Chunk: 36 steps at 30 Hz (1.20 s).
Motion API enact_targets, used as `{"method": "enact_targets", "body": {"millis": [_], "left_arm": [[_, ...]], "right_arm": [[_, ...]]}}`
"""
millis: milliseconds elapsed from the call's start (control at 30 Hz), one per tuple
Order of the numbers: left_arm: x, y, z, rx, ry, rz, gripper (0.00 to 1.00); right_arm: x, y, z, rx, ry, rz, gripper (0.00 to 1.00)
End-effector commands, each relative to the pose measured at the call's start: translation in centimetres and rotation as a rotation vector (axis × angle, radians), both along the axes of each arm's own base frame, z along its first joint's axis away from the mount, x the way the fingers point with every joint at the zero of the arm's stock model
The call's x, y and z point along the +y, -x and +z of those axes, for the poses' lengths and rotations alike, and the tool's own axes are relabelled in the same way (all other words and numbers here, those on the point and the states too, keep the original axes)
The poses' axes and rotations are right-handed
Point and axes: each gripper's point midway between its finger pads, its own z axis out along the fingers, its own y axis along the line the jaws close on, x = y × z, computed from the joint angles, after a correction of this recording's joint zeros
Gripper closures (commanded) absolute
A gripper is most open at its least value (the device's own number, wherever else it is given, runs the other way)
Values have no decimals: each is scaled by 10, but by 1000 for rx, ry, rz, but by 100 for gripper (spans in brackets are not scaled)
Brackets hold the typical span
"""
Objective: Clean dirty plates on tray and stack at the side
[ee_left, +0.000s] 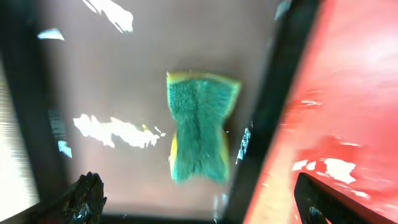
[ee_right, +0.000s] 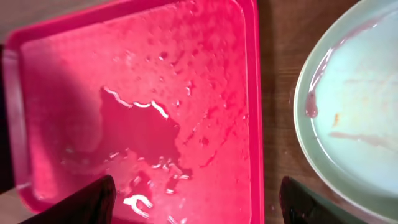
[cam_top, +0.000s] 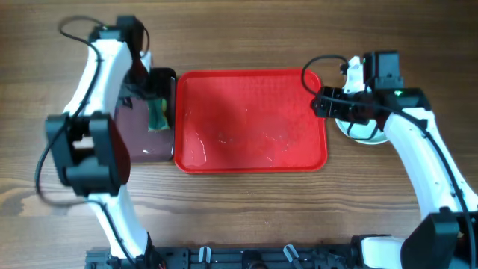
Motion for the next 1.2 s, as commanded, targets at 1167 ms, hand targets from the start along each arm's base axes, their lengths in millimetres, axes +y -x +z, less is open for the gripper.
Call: {"method": "enact_targets", "body": {"millis": [1167], "left_arm": [[-9,31,175,-437,51,-14,0]], "right_arm": [[-23,118,178,-861,1,-125,1]]}}
